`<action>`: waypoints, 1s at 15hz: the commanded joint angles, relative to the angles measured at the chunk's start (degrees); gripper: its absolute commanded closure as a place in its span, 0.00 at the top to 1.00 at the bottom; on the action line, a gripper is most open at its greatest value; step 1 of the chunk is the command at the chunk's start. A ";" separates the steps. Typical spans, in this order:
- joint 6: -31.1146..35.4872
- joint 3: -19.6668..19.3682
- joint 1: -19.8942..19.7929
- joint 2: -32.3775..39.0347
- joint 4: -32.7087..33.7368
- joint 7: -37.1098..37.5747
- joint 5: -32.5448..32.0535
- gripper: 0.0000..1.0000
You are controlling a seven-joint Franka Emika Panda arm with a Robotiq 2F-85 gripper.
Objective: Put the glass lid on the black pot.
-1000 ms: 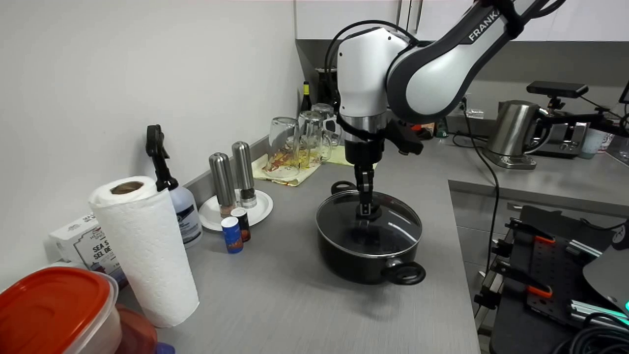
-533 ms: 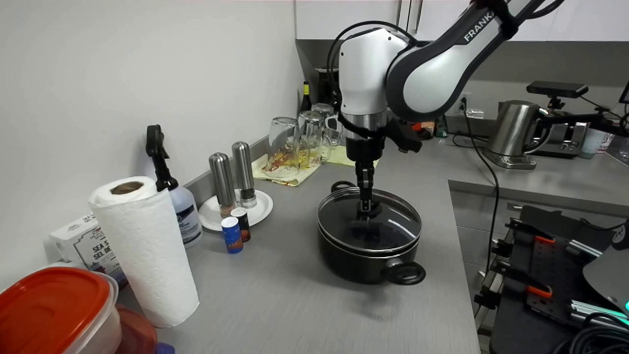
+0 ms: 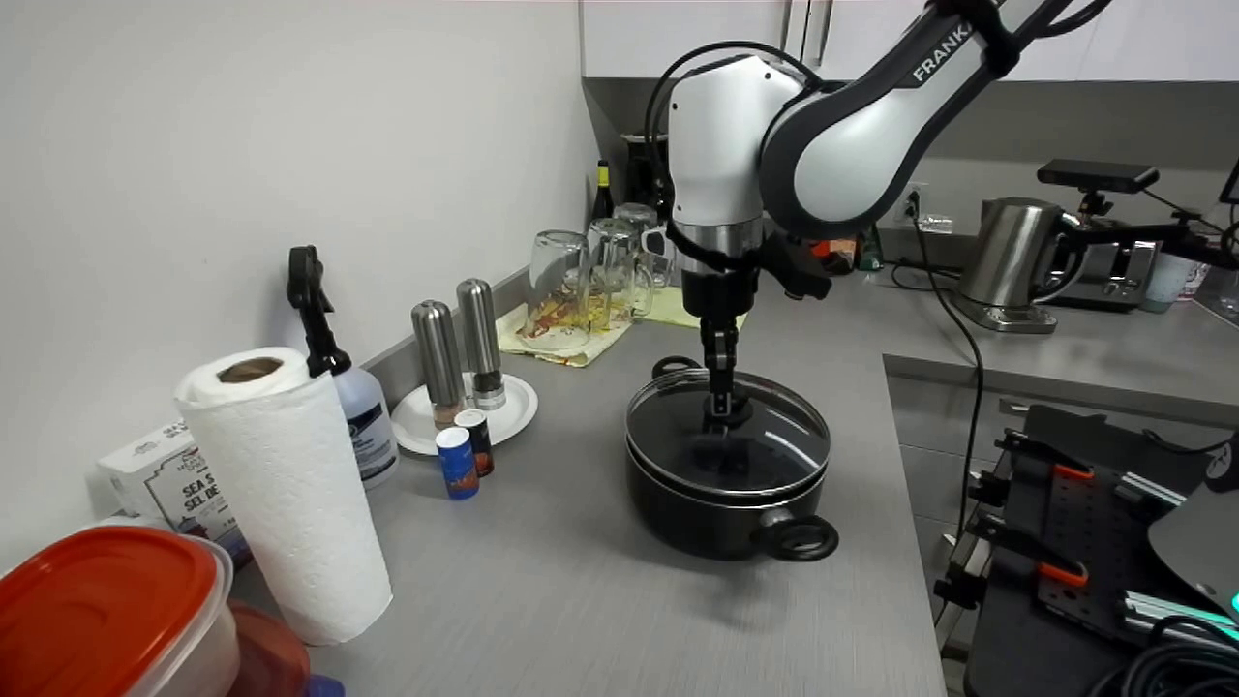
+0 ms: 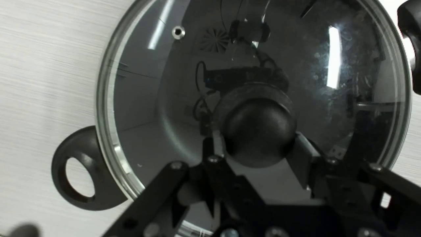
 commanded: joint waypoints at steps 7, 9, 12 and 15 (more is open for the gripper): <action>-0.17 0.42 0.38 0.42 0.82 -1.85 0.29 0.24; -0.15 0.25 0.12 0.94 0.90 -1.92 0.46 0.24; -0.12 0.19 -0.17 1.15 0.91 -2.07 0.67 0.24; -0.04 0.24 -0.18 0.99 0.80 -2.14 0.71 0.24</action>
